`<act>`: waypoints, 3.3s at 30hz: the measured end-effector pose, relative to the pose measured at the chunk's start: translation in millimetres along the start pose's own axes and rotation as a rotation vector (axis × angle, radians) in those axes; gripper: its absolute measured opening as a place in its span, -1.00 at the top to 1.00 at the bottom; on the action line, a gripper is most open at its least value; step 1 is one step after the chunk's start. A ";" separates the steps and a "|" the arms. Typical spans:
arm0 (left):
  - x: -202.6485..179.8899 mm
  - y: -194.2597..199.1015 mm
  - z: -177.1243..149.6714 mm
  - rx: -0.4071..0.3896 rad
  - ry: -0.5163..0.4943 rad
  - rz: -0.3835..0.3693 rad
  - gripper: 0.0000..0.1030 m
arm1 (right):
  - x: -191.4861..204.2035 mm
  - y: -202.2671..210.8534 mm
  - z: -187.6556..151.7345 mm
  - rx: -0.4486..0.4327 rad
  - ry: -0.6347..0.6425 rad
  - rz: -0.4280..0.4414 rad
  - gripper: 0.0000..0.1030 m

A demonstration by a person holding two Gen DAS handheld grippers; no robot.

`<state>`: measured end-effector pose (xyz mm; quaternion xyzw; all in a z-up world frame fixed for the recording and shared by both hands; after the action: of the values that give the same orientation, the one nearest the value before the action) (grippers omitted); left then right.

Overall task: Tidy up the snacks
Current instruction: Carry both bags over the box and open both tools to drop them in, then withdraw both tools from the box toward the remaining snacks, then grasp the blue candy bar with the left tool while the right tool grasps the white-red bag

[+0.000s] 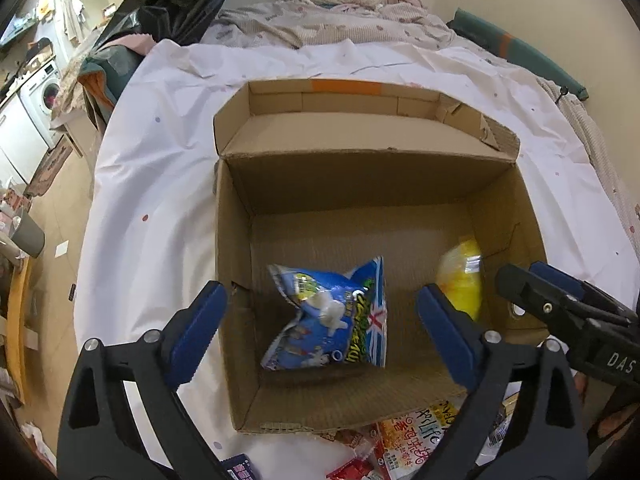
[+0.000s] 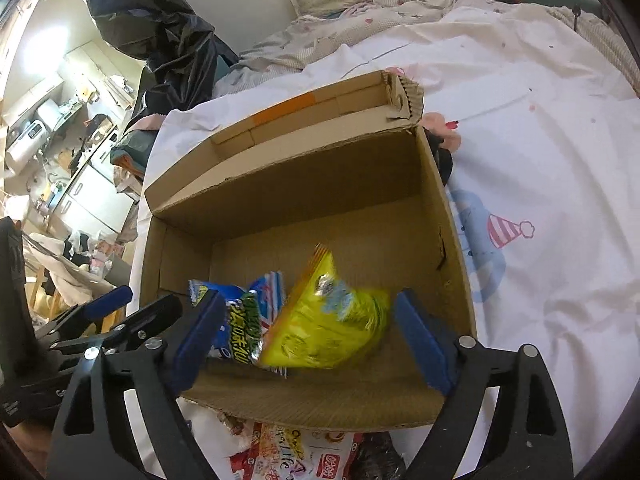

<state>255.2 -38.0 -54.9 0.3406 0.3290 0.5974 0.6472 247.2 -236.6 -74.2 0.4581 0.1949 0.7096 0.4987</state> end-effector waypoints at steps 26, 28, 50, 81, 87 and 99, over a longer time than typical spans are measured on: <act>19.2 23.1 -6.7 -0.050 0.068 -0.009 -0.84 | -0.1 27.9 1.5 -0.032 -0.015 0.025 -0.73; 21.6 28.8 -10.5 -0.057 0.068 -0.009 -0.84 | 1.0 34.0 -0.6 -0.036 -0.017 0.030 -0.73; 65.4 73.1 -84.8 -0.022 0.205 0.008 -0.98 | -14.7 90.4 -59.5 -0.008 -0.031 0.000 -0.73; 52.8 7.4 -175.3 0.397 0.255 -0.003 0.74 | -61.5 75.6 -95.4 0.112 -0.255 -0.014 -0.73; 45.2 28.7 -158.9 0.313 0.261 -0.017 0.74 | -41.1 37.3 -109.4 0.288 -0.258 0.089 -0.62; 53.4 36.5 -152.6 0.298 0.294 -0.090 0.74 | -10.0 -39.3 -115.3 0.437 -0.161 0.039 -0.27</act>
<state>111.8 24.5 -109.6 0.3267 0.5195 0.5559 0.5607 171.5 -207.9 -165.7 0.6139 0.2946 0.6212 0.3878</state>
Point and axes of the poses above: each gripper's, at about its wrist camera, not at the fingertips, and y roughly against the way its jaws point, x to its left, z to its top, the point moved 4 cm from there along -y, roughly the way its jaws point, and after that the axes turned 2 degrees about -y, right-handed, at the moved point
